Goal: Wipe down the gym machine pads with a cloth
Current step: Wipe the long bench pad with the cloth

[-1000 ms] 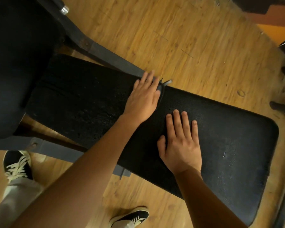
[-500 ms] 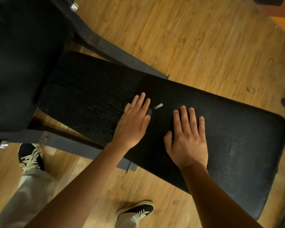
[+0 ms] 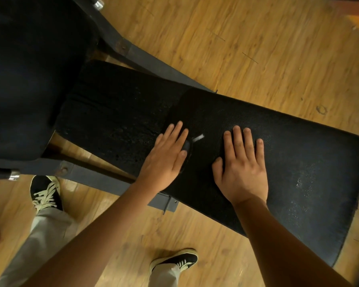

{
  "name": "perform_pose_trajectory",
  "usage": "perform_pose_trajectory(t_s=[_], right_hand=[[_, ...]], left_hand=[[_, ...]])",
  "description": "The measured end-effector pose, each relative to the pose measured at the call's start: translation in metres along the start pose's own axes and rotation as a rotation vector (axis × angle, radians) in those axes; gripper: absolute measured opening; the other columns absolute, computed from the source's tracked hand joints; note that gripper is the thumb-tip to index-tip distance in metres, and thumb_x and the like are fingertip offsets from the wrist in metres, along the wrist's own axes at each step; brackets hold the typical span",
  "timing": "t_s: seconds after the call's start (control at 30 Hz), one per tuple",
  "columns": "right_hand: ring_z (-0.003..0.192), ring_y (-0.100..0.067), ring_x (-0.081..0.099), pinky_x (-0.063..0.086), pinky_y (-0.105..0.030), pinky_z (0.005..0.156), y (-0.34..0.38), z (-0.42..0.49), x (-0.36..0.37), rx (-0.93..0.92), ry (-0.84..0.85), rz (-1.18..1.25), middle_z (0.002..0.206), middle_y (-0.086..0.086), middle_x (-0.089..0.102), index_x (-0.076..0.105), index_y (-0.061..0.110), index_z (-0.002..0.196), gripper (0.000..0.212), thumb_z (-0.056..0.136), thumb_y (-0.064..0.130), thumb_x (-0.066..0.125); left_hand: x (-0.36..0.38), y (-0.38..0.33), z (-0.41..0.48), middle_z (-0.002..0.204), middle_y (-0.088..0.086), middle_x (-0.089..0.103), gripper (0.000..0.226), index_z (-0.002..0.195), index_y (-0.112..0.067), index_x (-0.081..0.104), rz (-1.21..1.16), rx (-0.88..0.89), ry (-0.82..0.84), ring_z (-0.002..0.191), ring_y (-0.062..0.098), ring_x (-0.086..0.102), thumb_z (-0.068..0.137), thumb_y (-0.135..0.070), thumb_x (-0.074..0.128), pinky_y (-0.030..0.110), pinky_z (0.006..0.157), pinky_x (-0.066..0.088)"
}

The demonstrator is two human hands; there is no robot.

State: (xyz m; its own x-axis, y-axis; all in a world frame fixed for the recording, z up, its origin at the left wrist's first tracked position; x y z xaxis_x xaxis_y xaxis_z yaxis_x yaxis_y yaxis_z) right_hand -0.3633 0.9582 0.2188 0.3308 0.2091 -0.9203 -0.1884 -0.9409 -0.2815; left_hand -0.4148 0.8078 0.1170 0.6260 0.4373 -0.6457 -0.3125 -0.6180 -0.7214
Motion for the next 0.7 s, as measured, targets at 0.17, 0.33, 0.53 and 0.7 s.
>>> perform_pose_trajectory(t_s=[0.17,0.33,0.53,0.7], right_hand=[[0.157,-0.033,0.012,0.009,-0.054,0.127,0.000,0.000,0.000,-0.004,-0.010,0.010,0.167,-0.017,0.022,0.027,0.009,0.160,0.066,0.103,0.041,0.032],[0.157,-0.033,0.012,0.008,-0.053,0.127,0.000,0.000,0.000,-0.006,-0.009,-0.001,0.168,-0.017,0.022,0.026,0.009,0.160,0.066,0.103,0.042,0.032],[0.157,-0.034,0.013,0.010,-0.054,0.127,0.000,0.000,-0.001,-0.006,-0.014,0.002,0.167,-0.018,0.023,0.028,0.008,0.160,0.066,0.103,0.041,0.033],[0.157,-0.034,0.015,0.011,-0.054,0.127,0.001,0.000,-0.003,-0.003,-0.025,0.010,0.166,-0.018,0.024,0.031,0.007,0.159,0.065,0.103,0.040,0.034]], left_hand=[[0.007,0.011,-0.040,0.171,-0.002,0.004,0.054,0.161,-0.019,0.018,-0.019,0.008,-0.012,0.156,0.009,-0.005,0.111,-0.037,0.025,0.033,0.124,-0.002],[0.008,0.012,-0.042,0.171,-0.003,0.005,0.053,0.161,-0.019,0.019,-0.003,0.024,-0.011,0.157,0.010,-0.003,0.111,-0.036,0.026,0.035,0.125,0.001],[0.006,0.008,-0.032,0.170,0.001,0.012,0.051,0.159,-0.016,0.027,0.004,0.032,-0.044,0.157,0.012,0.000,0.110,-0.032,0.030,0.035,0.126,0.000],[0.001,-0.007,0.012,0.170,-0.002,-0.003,0.052,0.160,-0.019,0.011,0.050,0.042,-0.018,0.154,0.008,-0.016,0.111,-0.034,0.023,0.029,0.123,-0.010]])
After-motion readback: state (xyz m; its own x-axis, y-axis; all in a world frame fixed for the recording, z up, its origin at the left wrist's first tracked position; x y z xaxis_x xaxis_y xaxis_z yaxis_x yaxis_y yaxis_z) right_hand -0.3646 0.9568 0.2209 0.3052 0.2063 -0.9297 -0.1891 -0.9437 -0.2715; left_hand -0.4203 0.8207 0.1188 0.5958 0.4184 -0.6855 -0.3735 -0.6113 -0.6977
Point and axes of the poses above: each hand's wrist, its own z-axis towards the middle knuckle, its own x-axis out of the palm, y = z × x, the point moved 8 cm from there along z, towards the middle knuckle
